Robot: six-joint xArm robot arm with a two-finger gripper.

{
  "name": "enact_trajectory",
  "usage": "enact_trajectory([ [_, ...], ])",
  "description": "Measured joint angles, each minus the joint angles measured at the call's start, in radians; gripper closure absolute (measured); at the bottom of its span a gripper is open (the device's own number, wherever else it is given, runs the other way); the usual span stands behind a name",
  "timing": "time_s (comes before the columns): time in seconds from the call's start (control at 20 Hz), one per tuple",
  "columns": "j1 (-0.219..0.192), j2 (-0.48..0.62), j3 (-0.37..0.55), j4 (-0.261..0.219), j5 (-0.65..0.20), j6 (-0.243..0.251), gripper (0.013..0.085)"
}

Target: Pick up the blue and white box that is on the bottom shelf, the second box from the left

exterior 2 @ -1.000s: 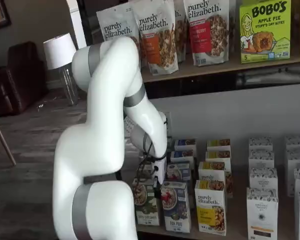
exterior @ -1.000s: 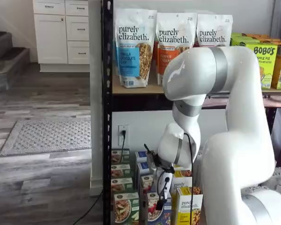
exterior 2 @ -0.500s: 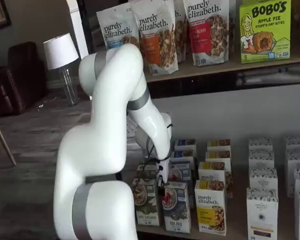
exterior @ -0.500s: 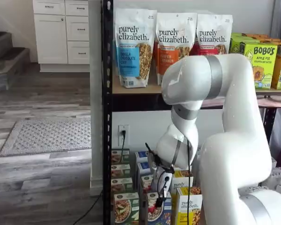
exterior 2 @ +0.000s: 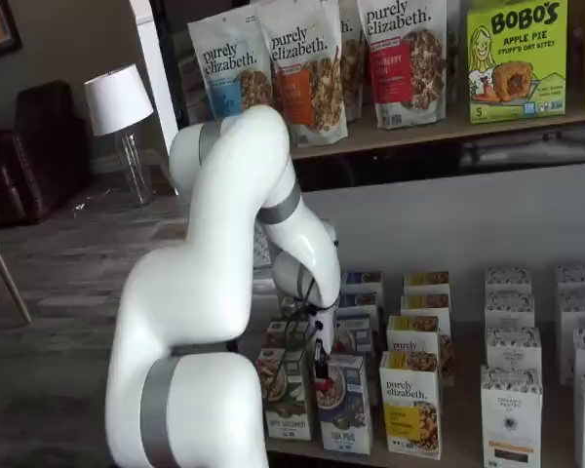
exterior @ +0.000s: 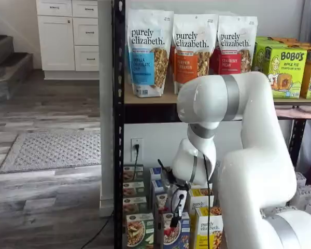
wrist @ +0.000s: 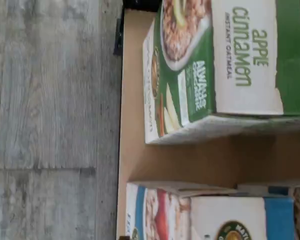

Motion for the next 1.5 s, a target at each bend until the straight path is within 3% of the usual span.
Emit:
enact_trajectory([
  [0.2,-0.012,0.039,-0.053,-0.076,0.031,0.061,0.013],
  [0.45,-0.019,0.073,-0.091,-0.092,0.039,0.068,0.013],
  [0.95,-0.035,0.1,-0.123,-0.184,0.077,0.137,0.013],
  [1.25,-0.046,0.115,-0.145,-0.273,0.122,0.206,0.013],
  [1.5,-0.05,0.121,-0.154,-0.297,0.136,0.223,0.013],
])
